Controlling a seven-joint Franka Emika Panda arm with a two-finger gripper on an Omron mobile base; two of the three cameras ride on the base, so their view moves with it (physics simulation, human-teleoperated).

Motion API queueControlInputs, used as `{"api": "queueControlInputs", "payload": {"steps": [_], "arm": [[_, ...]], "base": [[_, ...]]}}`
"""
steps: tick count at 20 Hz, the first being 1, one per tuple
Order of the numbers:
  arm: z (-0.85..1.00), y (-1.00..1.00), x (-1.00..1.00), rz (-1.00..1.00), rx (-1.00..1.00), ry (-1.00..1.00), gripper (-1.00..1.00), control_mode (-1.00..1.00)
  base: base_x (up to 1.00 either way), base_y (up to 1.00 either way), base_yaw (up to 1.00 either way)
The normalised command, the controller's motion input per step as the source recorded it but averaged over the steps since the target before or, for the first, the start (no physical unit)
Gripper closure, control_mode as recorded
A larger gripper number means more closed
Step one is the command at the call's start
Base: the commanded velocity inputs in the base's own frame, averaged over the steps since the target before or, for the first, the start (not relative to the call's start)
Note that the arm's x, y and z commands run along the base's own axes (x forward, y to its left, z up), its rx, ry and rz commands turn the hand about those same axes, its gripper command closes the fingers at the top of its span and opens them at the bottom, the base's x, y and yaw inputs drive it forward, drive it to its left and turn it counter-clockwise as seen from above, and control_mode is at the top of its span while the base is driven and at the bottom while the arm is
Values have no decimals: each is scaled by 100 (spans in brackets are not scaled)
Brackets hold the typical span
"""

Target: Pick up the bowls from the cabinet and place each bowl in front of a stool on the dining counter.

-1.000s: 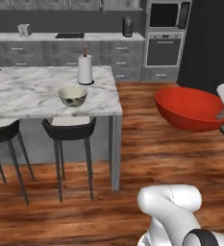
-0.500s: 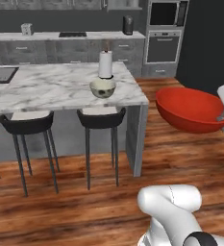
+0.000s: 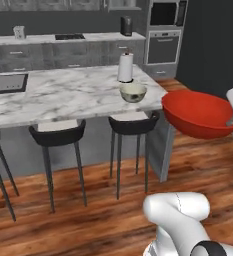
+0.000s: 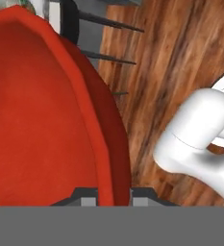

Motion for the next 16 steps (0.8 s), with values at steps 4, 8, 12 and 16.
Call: {"api": "queueControlInputs", "payload": {"steps": [4,8,12,16], "arm": [[0,0,0,0,0,0,100,100],[0,0,0,0,0,0,100,100],[0,0,0,0,0,0,100,100],[0,0,0,0,0,0,100,100]], "base": [[88,100,-13],[98,100,-6],[79,100,-2],[39,100,0]]}}
